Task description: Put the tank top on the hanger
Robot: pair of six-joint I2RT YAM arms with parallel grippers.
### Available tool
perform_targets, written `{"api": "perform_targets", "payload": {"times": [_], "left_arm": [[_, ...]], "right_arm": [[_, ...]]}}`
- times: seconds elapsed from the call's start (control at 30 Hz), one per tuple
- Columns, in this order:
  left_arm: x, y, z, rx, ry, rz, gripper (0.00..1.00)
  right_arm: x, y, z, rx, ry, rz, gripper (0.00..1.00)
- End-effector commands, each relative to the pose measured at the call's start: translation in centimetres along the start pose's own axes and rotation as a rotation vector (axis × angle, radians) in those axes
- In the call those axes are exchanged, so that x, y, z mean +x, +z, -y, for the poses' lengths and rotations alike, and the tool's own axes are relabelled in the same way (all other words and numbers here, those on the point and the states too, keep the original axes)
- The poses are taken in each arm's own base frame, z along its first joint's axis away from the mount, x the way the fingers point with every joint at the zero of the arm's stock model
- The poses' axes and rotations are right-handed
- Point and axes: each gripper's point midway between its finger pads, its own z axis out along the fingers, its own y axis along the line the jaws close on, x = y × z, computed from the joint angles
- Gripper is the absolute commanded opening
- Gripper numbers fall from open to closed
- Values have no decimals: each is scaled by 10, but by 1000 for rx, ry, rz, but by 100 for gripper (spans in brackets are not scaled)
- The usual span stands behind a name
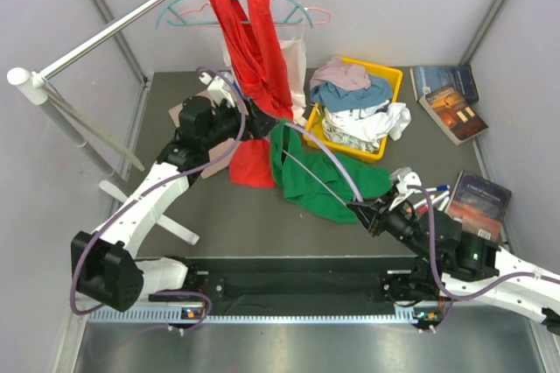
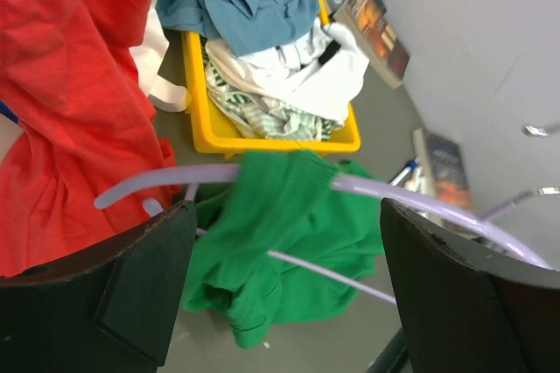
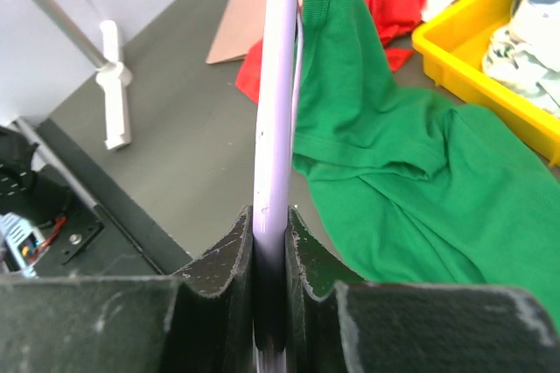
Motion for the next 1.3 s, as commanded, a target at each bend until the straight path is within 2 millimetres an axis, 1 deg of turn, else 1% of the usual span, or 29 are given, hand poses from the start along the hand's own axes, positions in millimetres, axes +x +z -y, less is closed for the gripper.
{"api": "perform_targets", "payload": {"times": [0.0,0.03,0.07,0.17,0.23,0.27,0.33,0.37,0.6,0.93,1.07,1.1,1.17,1.27], "left_arm": [[-12,8,31,22,200,47,89],[-13,10,32,2,220,60,89],[-9,11,43,20,248,56,89],[-5,11,58,52,273,62,87],[-10,9,69,85,283,94,86],[-6,9,78,116,288,92,86],[-5,8,91,157,298,116,86],[-6,8,95,167,303,126,86],[-4,14,108,221,301,141,84],[4,32,113,235,307,132,76],[8,37,112,233,318,121,70],[9,39,112,236,322,120,65],[13,39,118,263,340,114,60],[21,39,127,305,368,110,46]], "right_arm": [[-26,6,-2,28,64,102,0],[-27,8,-2,28,65,110,0],[-27,9,-2,31,63,113,0],[-26,12,-3,29,61,119,0],[-27,14,-4,24,62,129,0],[-27,14,-5,24,62,130,0],[-27,16,-6,20,64,132,0],[-26,16,-6,19,61,130,0],[-24,17,-10,0,68,124,0],[-26,17,-17,-38,76,139,0],[-27,16,-17,-44,83,146,0],[-27,16,-16,-44,81,146,0],[-26,15,-15,-39,85,146,0],[-23,16,-14,-32,85,139,0]]}}
